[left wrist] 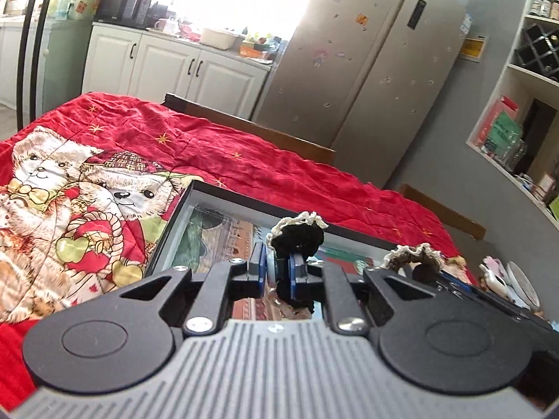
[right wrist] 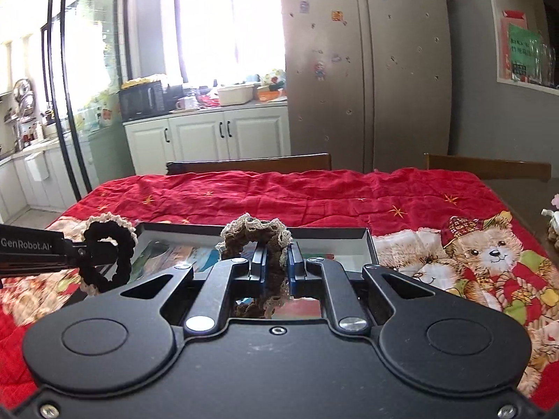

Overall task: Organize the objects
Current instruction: 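Lift both scrunchies and carry them over the open black box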

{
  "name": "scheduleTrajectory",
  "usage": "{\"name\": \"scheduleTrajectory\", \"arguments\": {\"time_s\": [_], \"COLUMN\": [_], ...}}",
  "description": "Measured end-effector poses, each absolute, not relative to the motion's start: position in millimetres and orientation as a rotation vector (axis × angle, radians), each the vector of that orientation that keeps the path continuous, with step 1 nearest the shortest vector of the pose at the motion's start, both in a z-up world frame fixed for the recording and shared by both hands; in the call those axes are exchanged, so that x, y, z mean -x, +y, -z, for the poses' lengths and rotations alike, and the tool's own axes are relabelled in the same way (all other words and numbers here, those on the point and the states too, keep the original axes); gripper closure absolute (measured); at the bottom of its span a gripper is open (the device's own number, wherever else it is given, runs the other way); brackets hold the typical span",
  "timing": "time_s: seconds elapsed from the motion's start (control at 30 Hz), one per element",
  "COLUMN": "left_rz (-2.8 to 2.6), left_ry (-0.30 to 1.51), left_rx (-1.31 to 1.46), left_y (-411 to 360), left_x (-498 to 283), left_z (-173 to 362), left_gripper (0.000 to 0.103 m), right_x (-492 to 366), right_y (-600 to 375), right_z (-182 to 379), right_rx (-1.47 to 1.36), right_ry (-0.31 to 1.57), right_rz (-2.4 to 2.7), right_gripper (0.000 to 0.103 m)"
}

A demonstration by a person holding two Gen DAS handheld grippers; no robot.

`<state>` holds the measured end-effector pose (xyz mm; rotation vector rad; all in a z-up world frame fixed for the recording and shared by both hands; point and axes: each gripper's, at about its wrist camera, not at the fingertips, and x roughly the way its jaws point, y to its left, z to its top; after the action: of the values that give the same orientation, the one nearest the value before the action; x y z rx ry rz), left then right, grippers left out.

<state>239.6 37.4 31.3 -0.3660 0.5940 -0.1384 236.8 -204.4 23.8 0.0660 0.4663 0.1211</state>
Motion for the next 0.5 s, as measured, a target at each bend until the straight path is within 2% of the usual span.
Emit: {"name": "scheduleTrajectory", "arguments": {"time_s": [0.5], "left_rz": [0.140], "left_ry": [0.657], "left_rx": [0.368], "left_y": [35], "left_x": [-292], "left_z": [-1], "left_gripper": [0.087], "right_x": [-287], "right_y": [-197], "right_z": [11], "right_rx": [-0.070], "right_ry": [0.513], "right_rz": [-0.118], "right_gripper": [0.092]}}
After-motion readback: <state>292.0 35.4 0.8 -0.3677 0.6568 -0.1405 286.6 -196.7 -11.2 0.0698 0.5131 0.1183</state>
